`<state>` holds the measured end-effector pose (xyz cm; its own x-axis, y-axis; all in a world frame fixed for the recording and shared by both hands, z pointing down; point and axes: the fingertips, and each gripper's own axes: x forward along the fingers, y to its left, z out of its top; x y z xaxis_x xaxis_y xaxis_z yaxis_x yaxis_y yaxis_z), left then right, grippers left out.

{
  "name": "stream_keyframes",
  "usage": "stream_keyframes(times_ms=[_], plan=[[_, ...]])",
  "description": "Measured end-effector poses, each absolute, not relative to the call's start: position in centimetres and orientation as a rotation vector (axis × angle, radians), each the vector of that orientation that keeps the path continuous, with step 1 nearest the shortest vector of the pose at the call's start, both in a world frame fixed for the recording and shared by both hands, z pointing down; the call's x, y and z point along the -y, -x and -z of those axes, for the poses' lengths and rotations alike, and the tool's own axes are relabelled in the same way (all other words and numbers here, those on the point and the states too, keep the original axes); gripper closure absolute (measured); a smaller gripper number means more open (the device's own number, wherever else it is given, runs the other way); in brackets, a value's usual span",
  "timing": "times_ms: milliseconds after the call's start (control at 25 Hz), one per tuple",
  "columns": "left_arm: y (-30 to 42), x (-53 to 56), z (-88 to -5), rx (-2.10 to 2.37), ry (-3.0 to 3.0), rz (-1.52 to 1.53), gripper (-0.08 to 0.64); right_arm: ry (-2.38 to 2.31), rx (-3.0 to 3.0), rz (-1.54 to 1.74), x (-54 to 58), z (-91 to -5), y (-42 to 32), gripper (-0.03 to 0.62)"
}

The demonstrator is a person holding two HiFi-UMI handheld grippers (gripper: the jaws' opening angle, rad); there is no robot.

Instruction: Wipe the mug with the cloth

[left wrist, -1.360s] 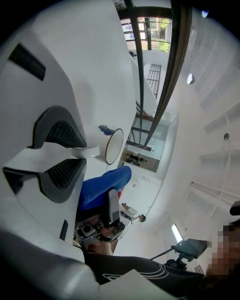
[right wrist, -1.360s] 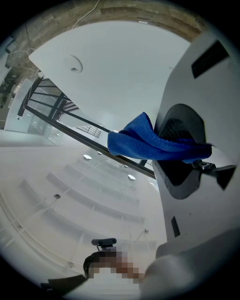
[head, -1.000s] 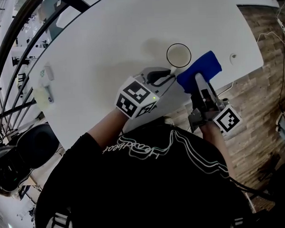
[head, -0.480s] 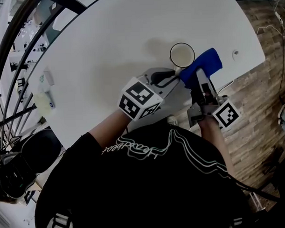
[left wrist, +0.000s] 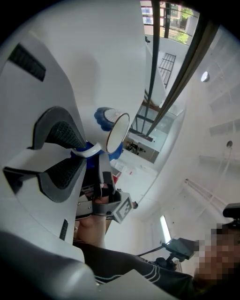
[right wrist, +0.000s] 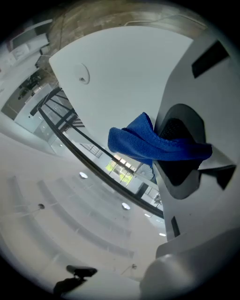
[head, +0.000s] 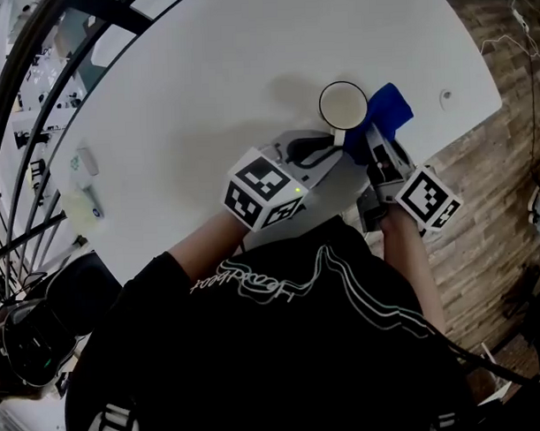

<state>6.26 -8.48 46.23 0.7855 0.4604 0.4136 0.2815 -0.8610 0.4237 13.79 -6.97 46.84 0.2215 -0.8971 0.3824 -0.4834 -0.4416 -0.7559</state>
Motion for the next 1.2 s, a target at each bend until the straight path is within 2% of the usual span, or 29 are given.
stream_keyframes(times_ms=[440,760,1200], plan=[[-6.4,8.3,-46.2,-0.565,-2.640,-0.776,0.489,2.114,-1.441,1.431,7.1,-49.5,-13.7,0.528],[-6.9,8.0,-46.2,-0.413,-2.749,-0.836,0.489,2.003,-1.629,1.383,5.9,-47.0,-16.0,0.528],[-7.4,8.7,-46.7,0.045,-2.753,-0.895,0.491,1.554,-2.016,1.274,7.2,-41.8,-18.1,0.528]])
